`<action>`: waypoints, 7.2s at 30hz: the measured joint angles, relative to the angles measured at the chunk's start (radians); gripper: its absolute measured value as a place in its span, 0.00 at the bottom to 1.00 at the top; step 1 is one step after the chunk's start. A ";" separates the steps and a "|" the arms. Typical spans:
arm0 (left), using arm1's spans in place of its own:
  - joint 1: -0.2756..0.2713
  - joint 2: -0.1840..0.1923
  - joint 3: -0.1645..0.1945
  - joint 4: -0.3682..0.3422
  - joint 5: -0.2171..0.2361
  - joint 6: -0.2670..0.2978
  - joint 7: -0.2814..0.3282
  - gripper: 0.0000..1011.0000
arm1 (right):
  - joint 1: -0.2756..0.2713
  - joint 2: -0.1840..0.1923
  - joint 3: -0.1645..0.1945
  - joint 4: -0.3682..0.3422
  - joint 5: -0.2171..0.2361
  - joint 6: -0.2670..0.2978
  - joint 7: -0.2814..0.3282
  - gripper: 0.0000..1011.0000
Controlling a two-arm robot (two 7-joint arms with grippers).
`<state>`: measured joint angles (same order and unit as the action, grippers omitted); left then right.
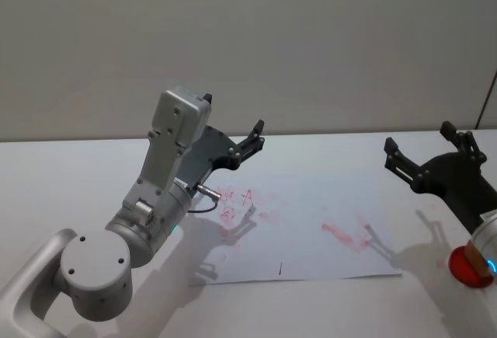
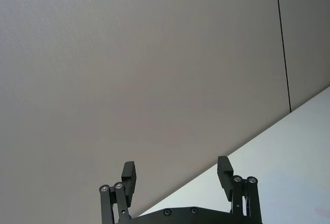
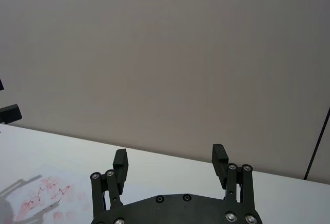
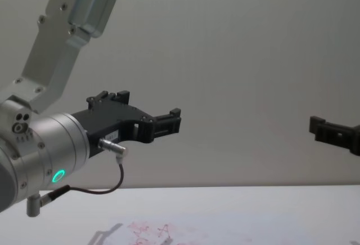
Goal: Use the one hand to pick up the stamp and affix it onto the A4 paper.
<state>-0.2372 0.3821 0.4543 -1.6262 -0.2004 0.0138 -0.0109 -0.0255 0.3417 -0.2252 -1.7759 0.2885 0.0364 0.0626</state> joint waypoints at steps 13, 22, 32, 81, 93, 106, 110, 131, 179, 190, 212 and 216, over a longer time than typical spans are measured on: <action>0.000 0.000 0.000 0.000 0.000 0.000 0.000 0.99 | -0.127 0.082 0.030 -0.091 0.027 0.059 -0.063 0.99; 0.000 0.000 0.000 0.000 0.000 0.000 0.000 0.99 | -0.235 0.154 0.063 -0.143 0.039 0.099 -0.124 0.99; 0.000 0.000 0.000 0.000 0.000 0.000 0.000 0.99 | -0.296 0.192 0.086 -0.167 0.038 0.128 -0.148 0.99; 0.000 0.000 0.000 0.000 0.000 0.000 0.000 0.99 | -0.253 0.159 0.100 -0.075 0.011 0.300 -0.085 0.97; 0.000 0.000 0.000 0.000 0.000 0.000 0.000 0.99 | -0.248 0.151 0.099 -0.067 0.009 0.309 -0.084 0.67; 0.000 0.000 0.000 0.000 0.000 0.000 0.000 0.99 | -0.247 0.148 0.099 -0.064 0.007 0.313 -0.083 0.24; 0.000 0.000 0.000 0.000 0.000 0.000 0.000 0.99 | -0.246 0.147 0.099 -0.063 0.007 0.313 -0.083 0.22; 0.000 0.000 0.000 0.000 0.000 0.000 0.000 0.99 | -0.173 0.097 0.079 -0.072 -0.008 0.228 -0.004 0.22; 0.000 0.000 0.000 0.000 0.000 0.000 0.000 0.99 | 0.112 -0.181 -0.063 0.245 -0.053 0.380 0.078 0.22; 0.000 0.000 0.000 0.000 0.000 0.000 0.000 0.99 | 0.127 -0.188 -0.063 0.266 -0.064 0.390 0.079 0.22; 0.000 0.000 0.000 0.000 0.000 0.000 0.000 0.99 | 0.177 -0.214 -0.031 0.153 0.056 0.357 0.048 0.22; 0.000 0.000 0.000 0.000 0.000 0.000 0.000 0.99 | 0.160 -0.187 -0.009 0.105 0.076 0.365 0.035 0.22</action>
<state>-0.2372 0.3821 0.4542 -1.6262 -0.2003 0.0139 -0.0109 0.1340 0.1552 -0.2339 -1.6714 0.3642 0.4012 0.0972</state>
